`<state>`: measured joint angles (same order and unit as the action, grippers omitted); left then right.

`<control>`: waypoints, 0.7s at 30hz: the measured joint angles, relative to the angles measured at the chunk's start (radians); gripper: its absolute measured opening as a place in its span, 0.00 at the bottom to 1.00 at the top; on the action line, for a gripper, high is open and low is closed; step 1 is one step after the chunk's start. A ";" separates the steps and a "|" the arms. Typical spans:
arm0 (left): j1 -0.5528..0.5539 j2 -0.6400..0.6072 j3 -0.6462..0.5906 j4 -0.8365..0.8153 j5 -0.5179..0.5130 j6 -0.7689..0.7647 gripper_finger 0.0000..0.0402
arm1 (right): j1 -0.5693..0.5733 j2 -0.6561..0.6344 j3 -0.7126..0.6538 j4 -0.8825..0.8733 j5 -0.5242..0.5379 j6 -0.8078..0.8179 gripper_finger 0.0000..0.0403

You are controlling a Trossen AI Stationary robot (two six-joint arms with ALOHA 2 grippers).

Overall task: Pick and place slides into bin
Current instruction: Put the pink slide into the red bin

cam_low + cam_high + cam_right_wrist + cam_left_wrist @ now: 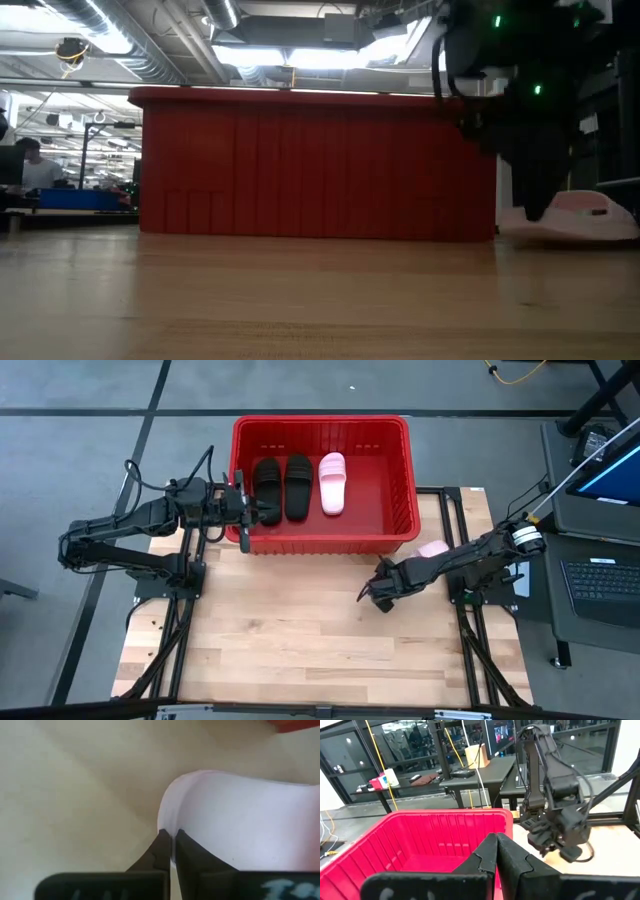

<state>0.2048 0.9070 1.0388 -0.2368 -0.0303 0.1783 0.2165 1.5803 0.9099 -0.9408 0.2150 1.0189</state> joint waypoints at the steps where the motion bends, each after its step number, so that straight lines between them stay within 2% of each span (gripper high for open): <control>1: 0.000 0.000 0.000 -0.002 0.000 0.000 0.01 | 0.009 -0.002 0.011 0.002 -0.008 0.004 0.03; 7: 0.000 0.000 0.000 -0.008 0.001 0.014 0.01 | 0.051 -0.002 0.070 -0.034 -0.010 0.090 0.03; 13: 0.000 0.000 0.000 0.000 0.001 0.017 0.01 | 0.103 -0.002 0.190 -0.075 -0.024 0.152 0.03; 21: 0.000 0.000 0.000 0.000 0.001 0.078 0.01 | 0.179 -0.003 0.411 -0.128 0.073 0.225 0.03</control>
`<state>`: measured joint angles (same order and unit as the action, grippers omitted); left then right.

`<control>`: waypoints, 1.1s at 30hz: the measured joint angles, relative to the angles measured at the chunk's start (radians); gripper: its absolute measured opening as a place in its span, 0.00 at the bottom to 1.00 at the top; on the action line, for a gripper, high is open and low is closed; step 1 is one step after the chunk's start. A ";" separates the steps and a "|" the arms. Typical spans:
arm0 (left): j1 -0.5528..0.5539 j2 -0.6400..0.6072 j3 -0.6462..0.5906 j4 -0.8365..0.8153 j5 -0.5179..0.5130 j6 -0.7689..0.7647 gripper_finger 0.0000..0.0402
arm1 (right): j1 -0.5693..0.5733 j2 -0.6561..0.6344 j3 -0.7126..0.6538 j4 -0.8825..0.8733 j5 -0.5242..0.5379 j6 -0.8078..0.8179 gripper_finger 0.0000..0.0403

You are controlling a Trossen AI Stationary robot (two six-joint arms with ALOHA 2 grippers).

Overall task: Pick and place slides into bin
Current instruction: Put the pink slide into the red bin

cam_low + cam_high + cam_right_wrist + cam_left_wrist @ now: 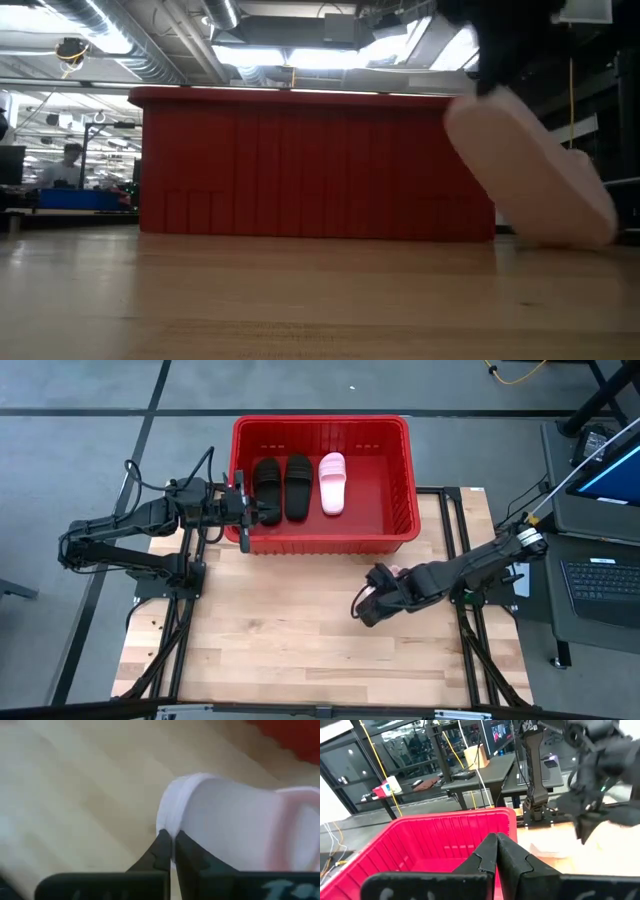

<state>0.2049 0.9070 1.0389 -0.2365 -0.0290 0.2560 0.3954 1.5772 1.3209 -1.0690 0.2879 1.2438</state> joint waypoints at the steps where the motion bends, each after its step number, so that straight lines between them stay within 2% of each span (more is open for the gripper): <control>1: 0.000 0.000 0.000 0.000 0.000 0.001 0.01 | 0.008 0.000 0.026 0.002 0.005 0.008 0.03; 4: 0.000 -0.002 0.000 -0.001 0.019 -0.007 0.01 | 0.035 0.000 0.105 0.019 0.026 0.039 0.03; 10: 0.000 -0.009 0.000 0.001 0.116 -0.019 0.00 | 0.108 -0.001 0.222 0.093 0.172 0.020 0.03; 14: 0.000 -0.015 0.000 0.002 0.119 -0.035 0.01 | 0.146 0.003 0.257 0.149 0.307 -0.034 0.03; 18: 0.000 -0.020 0.000 0.007 0.120 -0.036 0.00 | 0.167 0.003 0.262 0.206 0.392 -0.107 0.03; 24: 0.000 -0.028 0.000 0.045 0.121 -0.036 0.00 | 0.172 0.005 0.262 0.353 0.411 -0.273 0.03; 33: 0.000 -0.064 0.000 0.046 0.121 -0.034 0.00 | 0.179 0.005 0.262 0.736 0.413 -0.617 0.03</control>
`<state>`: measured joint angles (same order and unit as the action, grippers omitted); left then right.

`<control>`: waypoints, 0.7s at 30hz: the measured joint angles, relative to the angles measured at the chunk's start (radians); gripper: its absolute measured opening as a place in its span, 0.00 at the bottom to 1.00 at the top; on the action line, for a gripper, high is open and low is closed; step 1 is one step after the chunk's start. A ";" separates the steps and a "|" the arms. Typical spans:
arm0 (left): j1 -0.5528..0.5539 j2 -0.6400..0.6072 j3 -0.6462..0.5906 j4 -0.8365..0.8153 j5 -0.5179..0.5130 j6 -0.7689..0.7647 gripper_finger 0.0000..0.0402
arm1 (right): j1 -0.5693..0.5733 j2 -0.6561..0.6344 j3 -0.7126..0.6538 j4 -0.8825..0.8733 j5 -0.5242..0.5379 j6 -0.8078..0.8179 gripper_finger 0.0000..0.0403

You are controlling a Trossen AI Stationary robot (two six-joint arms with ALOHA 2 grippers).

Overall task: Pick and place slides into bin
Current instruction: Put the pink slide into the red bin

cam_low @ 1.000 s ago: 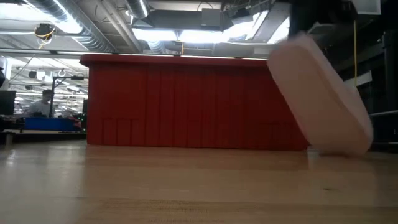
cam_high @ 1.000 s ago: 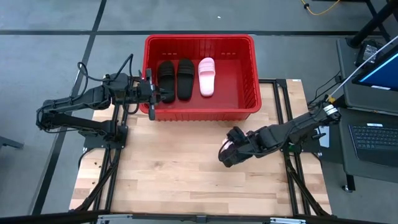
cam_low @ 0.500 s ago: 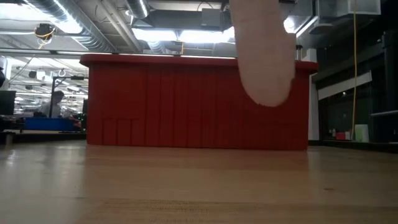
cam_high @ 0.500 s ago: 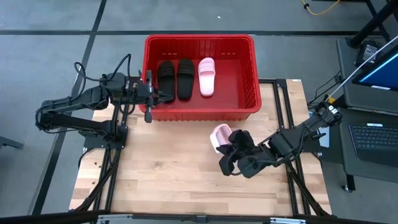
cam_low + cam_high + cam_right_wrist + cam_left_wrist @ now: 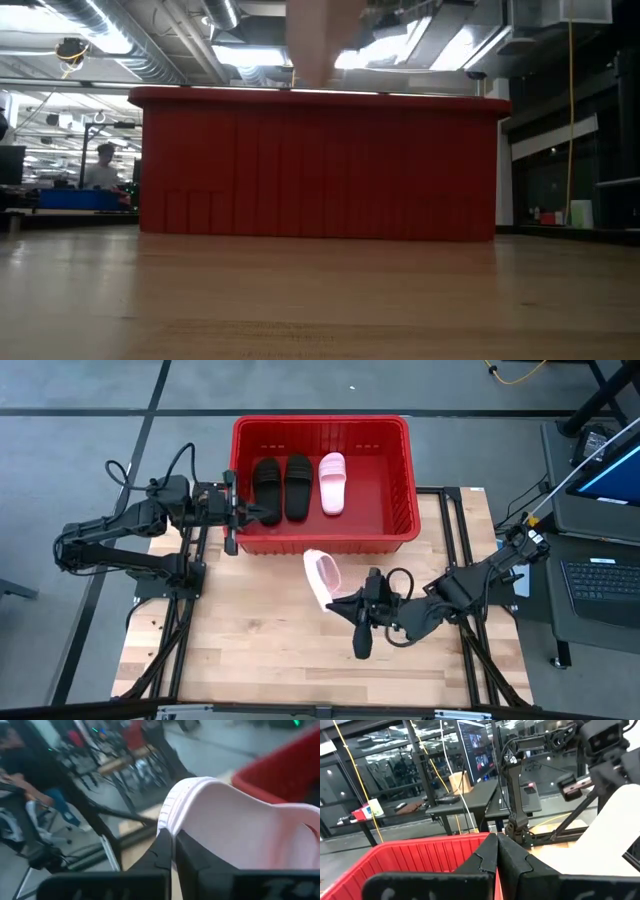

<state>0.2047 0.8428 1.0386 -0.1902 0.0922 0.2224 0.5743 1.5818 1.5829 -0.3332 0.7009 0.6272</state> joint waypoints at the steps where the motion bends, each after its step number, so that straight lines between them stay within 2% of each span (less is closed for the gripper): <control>1: 0.000 -0.003 0.000 0.000 0.000 0.000 0.00 | 0.000 0.000 0.000 0.041 0.000 -0.042 0.03; 7: 0.000 -0.020 0.000 -0.001 0.000 0.001 0.00 | 0.002 0.000 0.000 0.258 0.012 -0.319 0.03; 11: 0.000 -0.036 0.000 0.000 0.000 0.001 0.01 | 0.001 -0.001 0.000 0.301 0.132 -0.469 0.03; 21: 0.000 -0.058 0.000 0.000 0.000 0.019 0.01 | -0.037 -0.005 0.000 0.299 0.355 -0.636 0.03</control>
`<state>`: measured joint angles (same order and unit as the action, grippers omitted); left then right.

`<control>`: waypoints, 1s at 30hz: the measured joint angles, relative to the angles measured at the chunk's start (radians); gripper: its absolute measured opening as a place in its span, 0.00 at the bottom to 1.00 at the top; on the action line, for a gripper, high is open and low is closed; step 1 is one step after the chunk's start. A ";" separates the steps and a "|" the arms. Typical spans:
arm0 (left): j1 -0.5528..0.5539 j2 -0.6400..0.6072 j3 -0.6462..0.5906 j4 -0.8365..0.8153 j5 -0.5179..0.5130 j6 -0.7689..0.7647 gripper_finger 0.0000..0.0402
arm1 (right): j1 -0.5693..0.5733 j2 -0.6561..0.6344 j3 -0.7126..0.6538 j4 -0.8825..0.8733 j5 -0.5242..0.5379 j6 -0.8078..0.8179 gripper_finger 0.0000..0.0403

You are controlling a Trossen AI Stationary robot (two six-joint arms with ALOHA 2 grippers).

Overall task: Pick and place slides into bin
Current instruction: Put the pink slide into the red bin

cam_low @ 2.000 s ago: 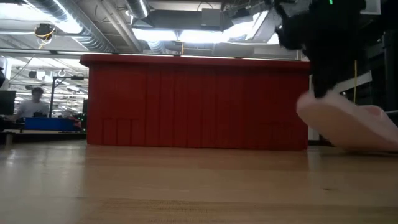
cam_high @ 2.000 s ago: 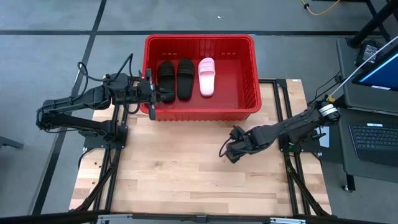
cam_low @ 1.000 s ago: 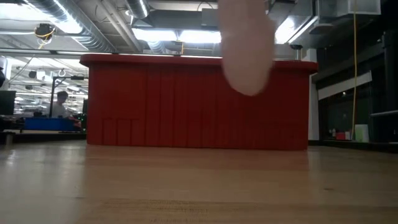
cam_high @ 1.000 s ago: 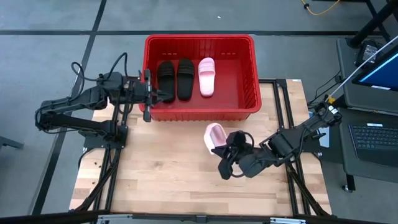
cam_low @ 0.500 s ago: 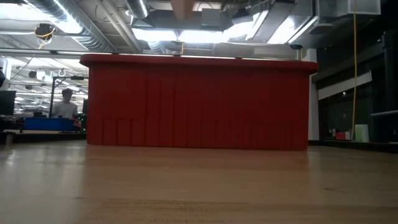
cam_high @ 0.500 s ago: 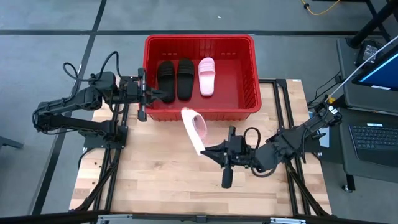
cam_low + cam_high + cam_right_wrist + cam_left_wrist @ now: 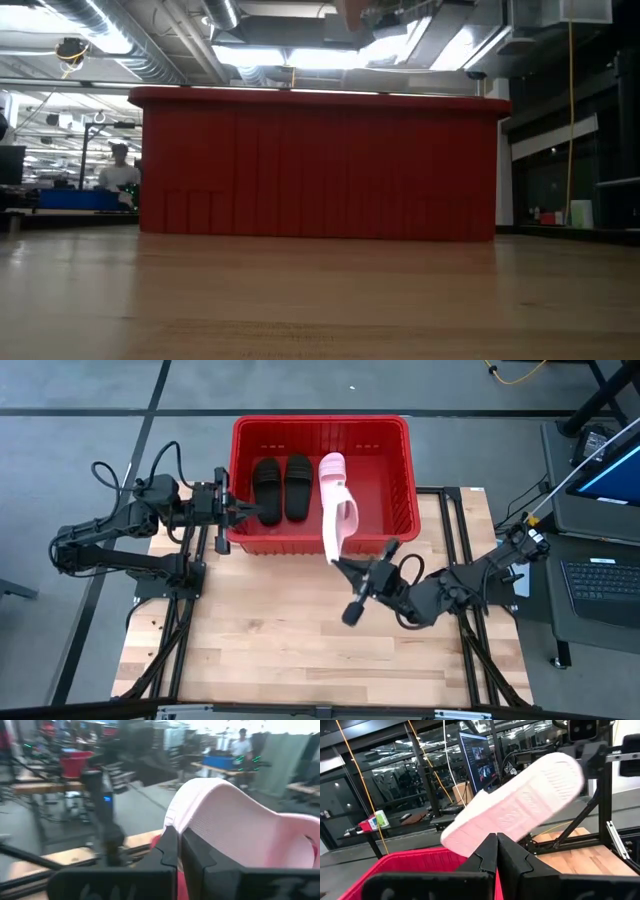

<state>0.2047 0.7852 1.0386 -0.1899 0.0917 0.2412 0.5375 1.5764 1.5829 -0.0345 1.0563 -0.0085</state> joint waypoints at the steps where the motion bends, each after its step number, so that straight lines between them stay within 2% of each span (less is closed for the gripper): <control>1: 0.000 -0.001 0.000 -0.001 0.000 0.000 0.00 | -0.007 0.000 0.000 0.000 0.017 -0.021 0.03; 8: 0.000 -0.003 0.000 0.000 0.000 -0.003 0.01 | -0.063 0.000 0.000 -0.006 0.071 -0.109 0.03; 20: 0.000 -0.003 0.000 0.000 -0.001 0.018 0.00 | -0.177 -0.002 0.000 -0.119 0.151 -0.081 0.02; 27: 0.000 -0.002 0.000 -0.001 -0.001 0.042 0.00 | -0.222 -0.004 0.000 -0.154 0.138 -0.209 0.02; 30: 0.000 -0.002 0.000 -0.001 -0.001 0.042 0.01 | -0.254 -0.023 0.000 -0.206 0.044 -0.233 0.02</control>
<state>0.2050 0.7830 1.0386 -0.1909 0.0906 0.2832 0.2838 1.5537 1.5826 -0.2407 1.1001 -0.2419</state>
